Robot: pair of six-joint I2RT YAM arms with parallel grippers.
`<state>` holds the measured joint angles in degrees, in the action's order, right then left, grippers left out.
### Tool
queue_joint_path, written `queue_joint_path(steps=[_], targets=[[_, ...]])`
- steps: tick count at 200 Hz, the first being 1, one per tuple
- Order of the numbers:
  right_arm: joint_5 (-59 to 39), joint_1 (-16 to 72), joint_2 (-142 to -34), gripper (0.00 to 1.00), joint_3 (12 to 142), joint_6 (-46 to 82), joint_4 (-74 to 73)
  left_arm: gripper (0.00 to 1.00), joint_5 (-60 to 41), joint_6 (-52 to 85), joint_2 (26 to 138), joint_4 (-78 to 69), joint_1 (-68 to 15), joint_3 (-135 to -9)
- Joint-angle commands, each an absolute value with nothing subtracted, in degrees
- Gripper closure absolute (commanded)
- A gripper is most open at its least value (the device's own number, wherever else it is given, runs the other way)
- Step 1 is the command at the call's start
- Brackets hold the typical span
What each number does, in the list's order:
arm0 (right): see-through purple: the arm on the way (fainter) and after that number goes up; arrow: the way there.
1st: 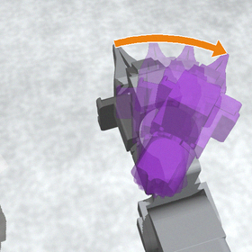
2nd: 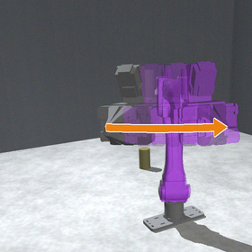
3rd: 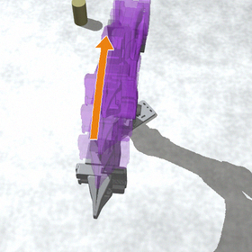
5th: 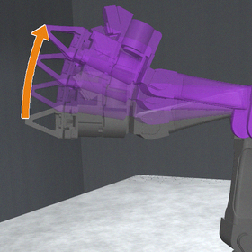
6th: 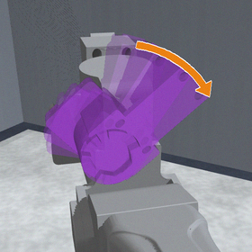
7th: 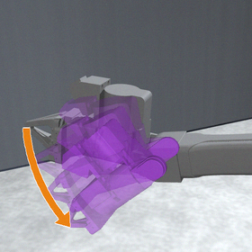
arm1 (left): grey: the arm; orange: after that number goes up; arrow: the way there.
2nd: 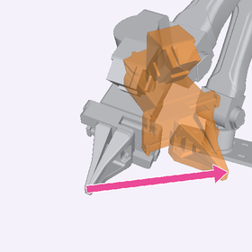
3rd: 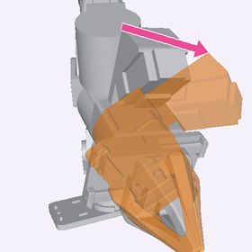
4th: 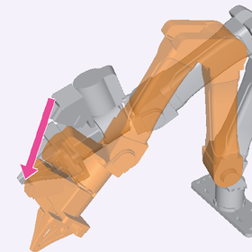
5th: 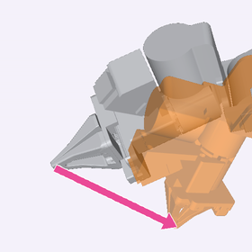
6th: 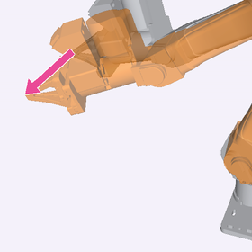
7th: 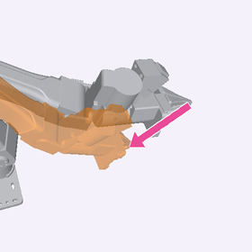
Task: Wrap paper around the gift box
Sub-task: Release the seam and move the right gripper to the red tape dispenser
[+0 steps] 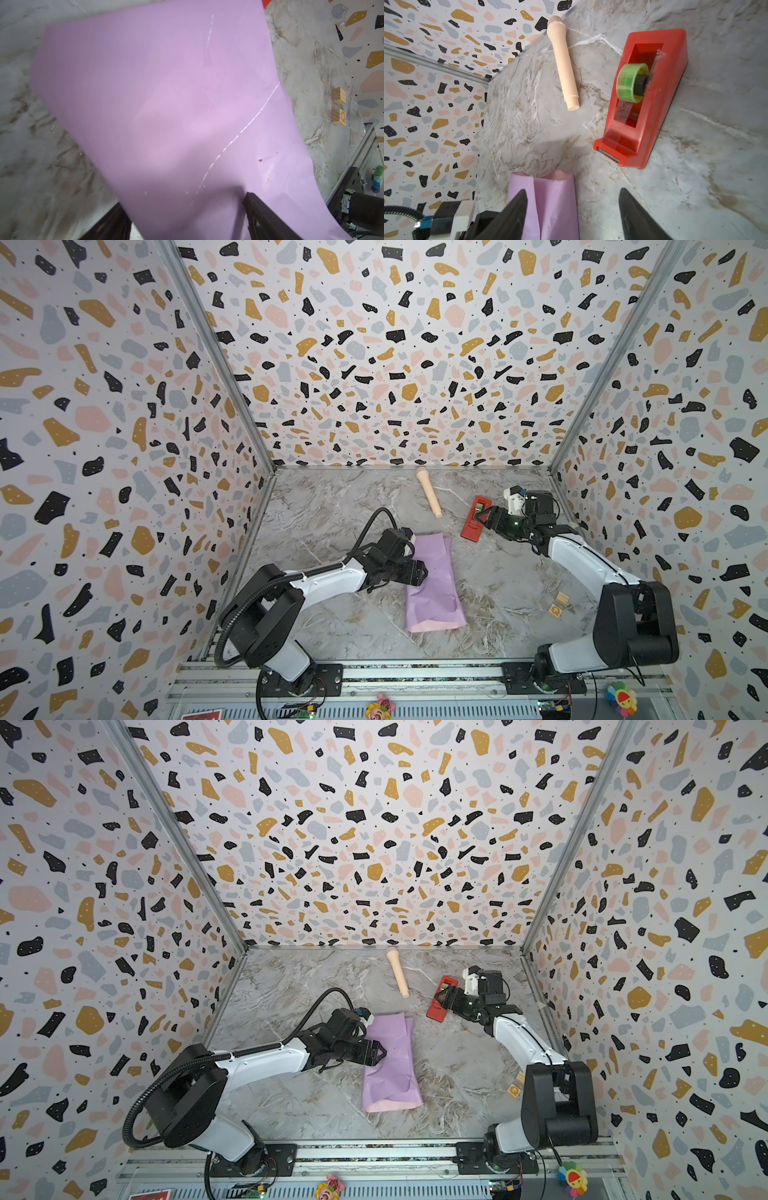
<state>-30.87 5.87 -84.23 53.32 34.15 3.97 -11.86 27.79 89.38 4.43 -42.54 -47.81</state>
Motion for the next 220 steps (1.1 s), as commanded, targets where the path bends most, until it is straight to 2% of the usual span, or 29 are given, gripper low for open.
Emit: queue_joint_path(steps=[1,49,220], targets=[[-34.09,5.84,-88.21,0.33,56.54,36.74,0.36,0.17,-7.47,25.55,92.41,13.61,-42.67,-46.57],[-33.78,5.44,-94.50,0.43,60.84,35.89,0.00,0.17,-8.00,25.75,92.64,13.01,-42.64,-46.85],[-37.66,3.57,-104.03,0.53,61.11,35.51,-1.94,0.17,-8.18,26.26,91.86,11.95,-42.63,-45.86]])
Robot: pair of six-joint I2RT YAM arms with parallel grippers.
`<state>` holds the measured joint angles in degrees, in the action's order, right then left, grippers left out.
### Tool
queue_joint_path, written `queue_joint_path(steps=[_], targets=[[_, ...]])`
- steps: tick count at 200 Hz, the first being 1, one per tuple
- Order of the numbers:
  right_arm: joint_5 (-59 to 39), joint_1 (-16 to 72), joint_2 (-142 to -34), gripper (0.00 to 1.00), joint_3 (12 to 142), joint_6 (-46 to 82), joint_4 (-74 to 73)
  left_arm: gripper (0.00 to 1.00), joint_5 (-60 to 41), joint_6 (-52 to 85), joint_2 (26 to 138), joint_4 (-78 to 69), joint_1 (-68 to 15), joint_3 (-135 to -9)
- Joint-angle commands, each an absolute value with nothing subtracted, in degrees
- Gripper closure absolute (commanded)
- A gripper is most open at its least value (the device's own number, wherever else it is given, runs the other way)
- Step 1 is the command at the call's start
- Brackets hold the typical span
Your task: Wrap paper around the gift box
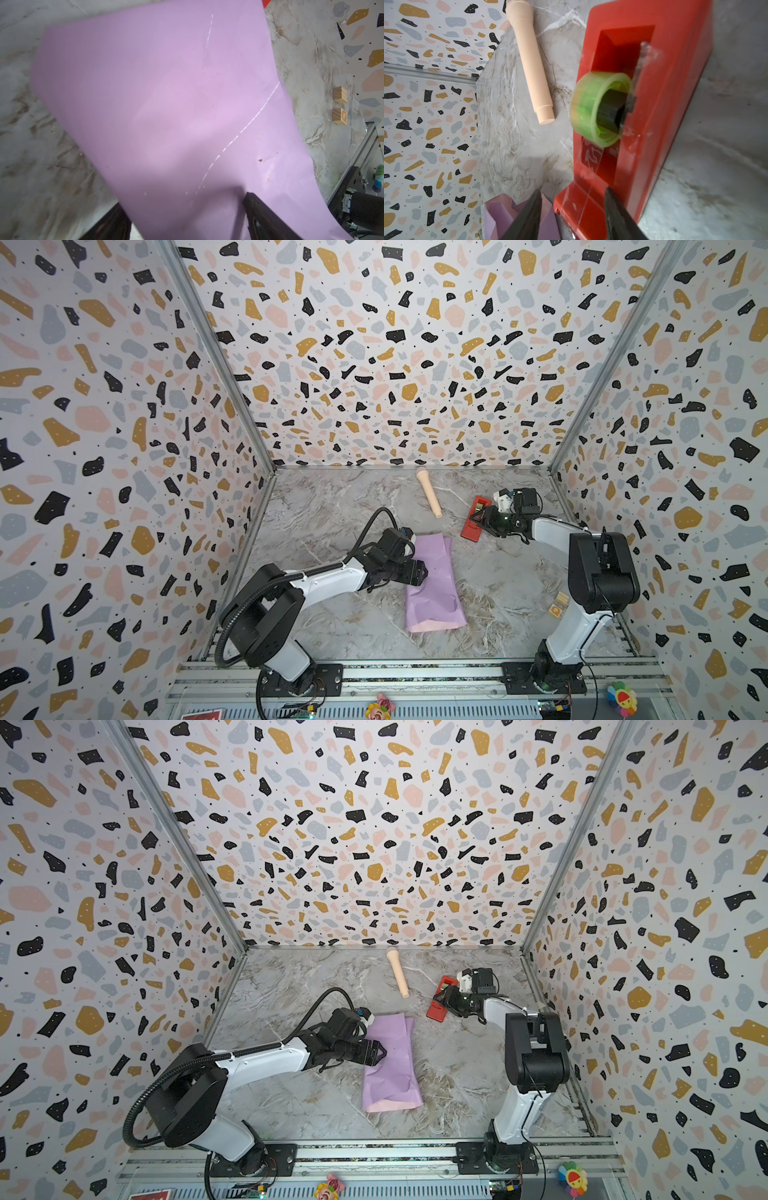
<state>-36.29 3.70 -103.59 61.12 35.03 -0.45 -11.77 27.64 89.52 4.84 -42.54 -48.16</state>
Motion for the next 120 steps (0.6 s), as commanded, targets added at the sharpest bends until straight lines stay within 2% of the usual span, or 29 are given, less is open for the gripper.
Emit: queue_joint_path(steps=[1,120], targets=[[-37.77,3.54,-104.14,0.53,61.14,35.56,-2.07,0.17,-8.18,26.27,91.85,11.95,-42.63,-45.82],[-47.20,1.73,-107.65,0.90,55.10,50.23,-19.66,0.17,-8.04,26.37,91.23,11.51,-42.65,-45.18]])
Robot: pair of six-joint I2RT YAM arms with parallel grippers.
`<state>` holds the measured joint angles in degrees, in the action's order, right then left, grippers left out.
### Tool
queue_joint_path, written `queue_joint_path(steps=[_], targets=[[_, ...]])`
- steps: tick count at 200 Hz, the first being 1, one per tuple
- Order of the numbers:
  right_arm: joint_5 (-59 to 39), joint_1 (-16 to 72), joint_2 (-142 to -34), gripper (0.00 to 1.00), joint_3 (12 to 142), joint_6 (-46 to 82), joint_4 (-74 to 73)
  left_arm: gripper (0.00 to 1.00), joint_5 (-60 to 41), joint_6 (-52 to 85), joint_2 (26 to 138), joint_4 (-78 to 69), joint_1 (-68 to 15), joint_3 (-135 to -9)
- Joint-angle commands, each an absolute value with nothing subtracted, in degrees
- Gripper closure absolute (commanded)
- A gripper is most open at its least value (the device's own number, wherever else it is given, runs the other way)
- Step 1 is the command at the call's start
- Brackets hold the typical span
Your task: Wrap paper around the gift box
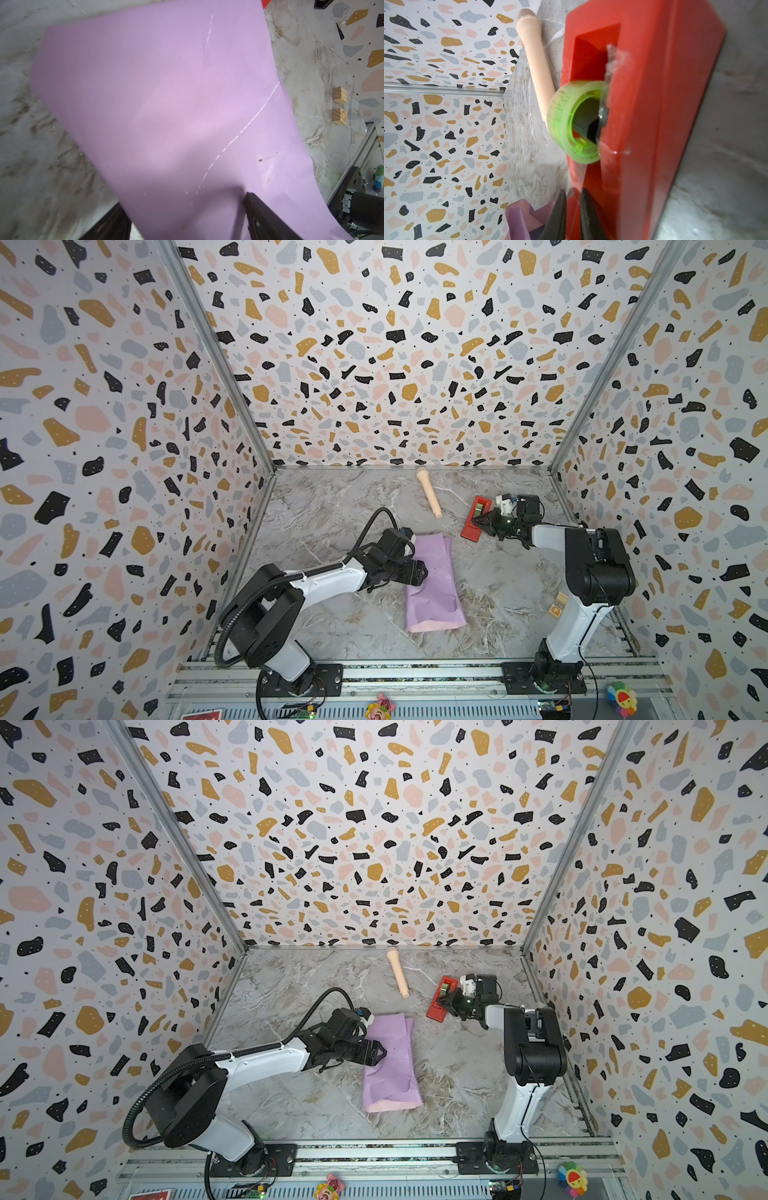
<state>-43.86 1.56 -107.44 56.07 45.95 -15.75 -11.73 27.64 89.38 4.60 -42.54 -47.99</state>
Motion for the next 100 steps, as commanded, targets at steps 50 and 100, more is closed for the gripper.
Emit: queue_joint_path(steps=[50,100], targets=[[-49.60,0.78,-107.45,1.00,53.71,55.46,-25.71,0.17,-8.17,26.51,91.14,11.25,-42.71,-45.00],[-53.14,0.31,-105.51,1.00,50.21,65.98,-39.25,0.17,-7.91,26.46,91.06,11.17,-42.68,-44.91]])
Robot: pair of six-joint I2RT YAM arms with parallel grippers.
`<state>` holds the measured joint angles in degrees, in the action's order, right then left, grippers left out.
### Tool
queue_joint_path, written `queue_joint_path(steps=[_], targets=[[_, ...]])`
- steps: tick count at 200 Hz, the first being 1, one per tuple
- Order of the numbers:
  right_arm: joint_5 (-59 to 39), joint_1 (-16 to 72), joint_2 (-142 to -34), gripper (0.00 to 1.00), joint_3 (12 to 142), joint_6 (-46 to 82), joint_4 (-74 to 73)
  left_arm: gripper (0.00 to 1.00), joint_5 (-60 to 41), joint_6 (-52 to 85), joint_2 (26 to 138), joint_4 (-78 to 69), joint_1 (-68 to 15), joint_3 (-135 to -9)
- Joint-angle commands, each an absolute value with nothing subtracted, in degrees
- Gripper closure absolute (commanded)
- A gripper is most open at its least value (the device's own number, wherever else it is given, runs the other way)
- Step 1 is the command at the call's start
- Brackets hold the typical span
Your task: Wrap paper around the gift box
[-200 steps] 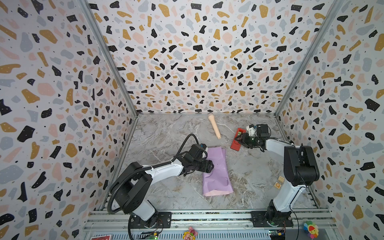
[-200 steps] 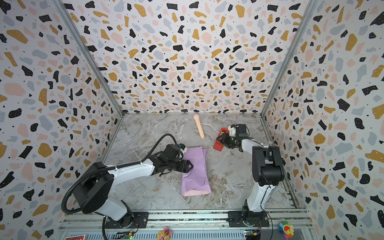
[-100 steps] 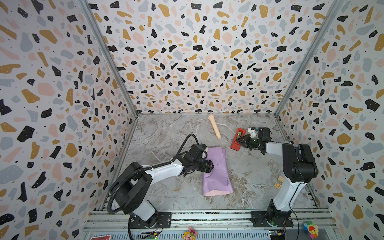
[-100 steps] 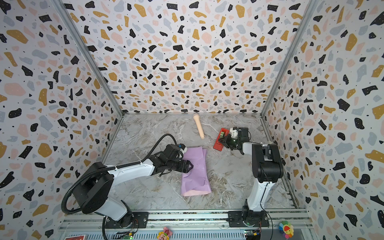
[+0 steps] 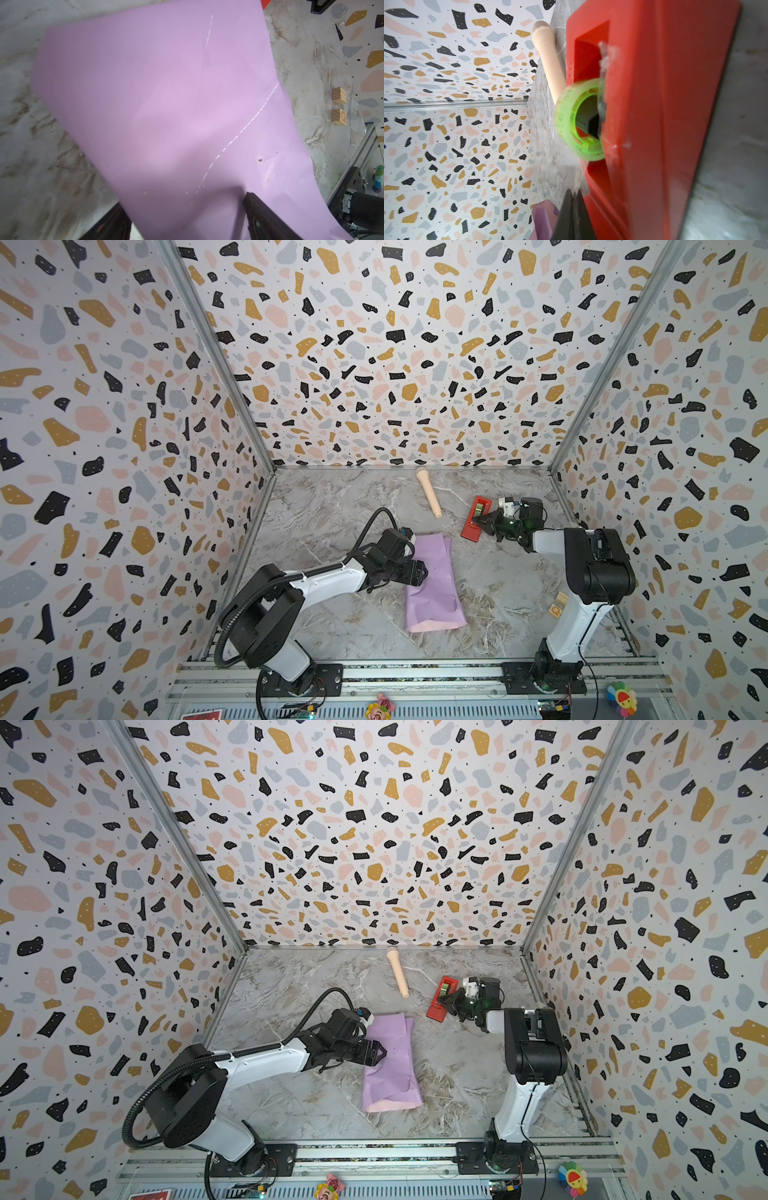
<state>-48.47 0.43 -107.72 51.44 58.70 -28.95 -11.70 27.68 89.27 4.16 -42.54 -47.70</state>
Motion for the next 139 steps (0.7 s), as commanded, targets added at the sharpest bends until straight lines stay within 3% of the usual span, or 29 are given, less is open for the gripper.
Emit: queue_joint_path(steps=[1,98,139], targets=[[-53.24,0.33,-105.49,1.00,50.15,66.21,-39.49,0.17,-7.91,26.50,91.06,11.17,-42.65,-44.91],[-57.85,0.83,-101.26,1.00,44.66,73.36,-49.76,0.17,-7.76,26.48,91.45,11.08,-42.64,-45.13],[-57.39,1.65,-98.70,1.00,41.88,71.02,-45.96,0.17,-7.80,26.43,91.58,10.86,-42.71,-45.09]])
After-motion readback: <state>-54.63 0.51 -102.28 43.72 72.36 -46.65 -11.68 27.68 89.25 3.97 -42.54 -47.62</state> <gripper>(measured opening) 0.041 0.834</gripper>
